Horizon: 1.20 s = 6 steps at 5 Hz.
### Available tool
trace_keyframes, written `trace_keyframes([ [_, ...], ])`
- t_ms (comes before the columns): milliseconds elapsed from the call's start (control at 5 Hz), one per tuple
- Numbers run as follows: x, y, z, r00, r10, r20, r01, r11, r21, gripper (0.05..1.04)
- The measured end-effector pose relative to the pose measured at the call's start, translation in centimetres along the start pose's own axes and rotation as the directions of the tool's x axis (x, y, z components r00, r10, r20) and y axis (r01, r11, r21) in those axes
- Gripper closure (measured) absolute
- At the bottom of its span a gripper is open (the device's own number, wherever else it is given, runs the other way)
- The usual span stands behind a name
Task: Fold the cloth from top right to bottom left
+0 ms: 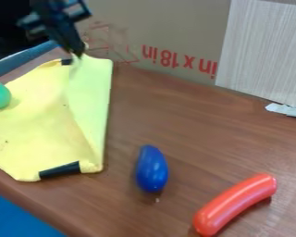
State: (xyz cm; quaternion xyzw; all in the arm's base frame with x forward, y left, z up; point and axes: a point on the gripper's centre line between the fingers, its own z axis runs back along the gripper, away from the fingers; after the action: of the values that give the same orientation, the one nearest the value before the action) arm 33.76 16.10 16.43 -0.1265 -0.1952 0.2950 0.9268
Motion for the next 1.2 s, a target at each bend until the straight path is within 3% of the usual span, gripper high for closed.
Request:
trace_keyframes([
  [200, 0.6, 1.6, 1.7, 1.0, 0.016, 0.002, -0.016, 1.0, -0.022, 1.034],
  [600, 0.6, 5.7, 4.3, 1.0, 0.021, -0.005, -0.021, 1.0, -0.013, 1.034],
  [1000, 0.7, 8.6, 5.5, 1.0, -0.003, 0.008, 0.002, 0.998, 0.068, 1.034],
  [1200, 0.3, 10.1, 5.2, 1.0, -0.018, -0.022, 0.02, 0.993, 0.116, 1.034],
])
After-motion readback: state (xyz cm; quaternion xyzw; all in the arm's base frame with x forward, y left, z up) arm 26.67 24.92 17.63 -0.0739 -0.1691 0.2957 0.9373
